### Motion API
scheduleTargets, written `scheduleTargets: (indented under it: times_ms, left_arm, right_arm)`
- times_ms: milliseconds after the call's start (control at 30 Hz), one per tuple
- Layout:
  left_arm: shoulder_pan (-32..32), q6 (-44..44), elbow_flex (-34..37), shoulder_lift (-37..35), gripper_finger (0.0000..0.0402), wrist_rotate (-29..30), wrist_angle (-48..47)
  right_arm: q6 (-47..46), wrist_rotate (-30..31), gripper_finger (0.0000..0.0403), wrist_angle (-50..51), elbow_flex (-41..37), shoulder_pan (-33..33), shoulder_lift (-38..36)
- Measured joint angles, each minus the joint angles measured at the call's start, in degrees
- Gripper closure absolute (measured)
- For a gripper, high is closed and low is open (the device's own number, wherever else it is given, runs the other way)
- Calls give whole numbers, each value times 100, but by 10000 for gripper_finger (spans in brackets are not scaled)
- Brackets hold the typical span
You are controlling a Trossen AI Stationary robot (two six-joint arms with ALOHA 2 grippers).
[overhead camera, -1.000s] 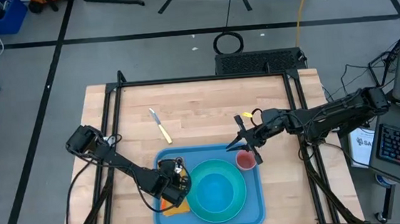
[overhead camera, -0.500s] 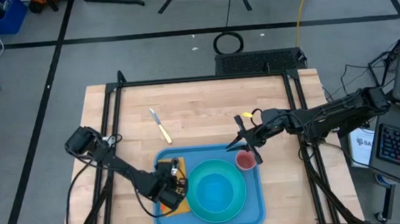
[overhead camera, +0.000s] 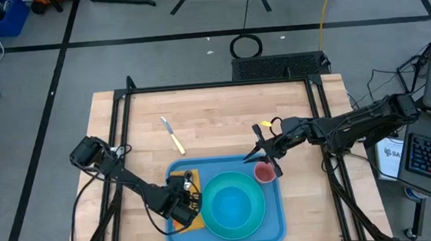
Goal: Set up tray
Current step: Put the orange spoon on the yellow napkin to the right of the orange fork
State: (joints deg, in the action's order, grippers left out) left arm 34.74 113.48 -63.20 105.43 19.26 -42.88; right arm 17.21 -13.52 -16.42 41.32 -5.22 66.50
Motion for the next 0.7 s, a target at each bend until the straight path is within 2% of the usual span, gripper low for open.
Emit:
scheduleTargets:
  times_ms: [100,700]
  left_arm:
    - [0,-56,0,0,351,128,158]
    - [63,71,0,0,351,-106,269]
  right_arm:
    - [0,0,374,2,0,0,0]
    - [0,20,374,2,2,-2,0]
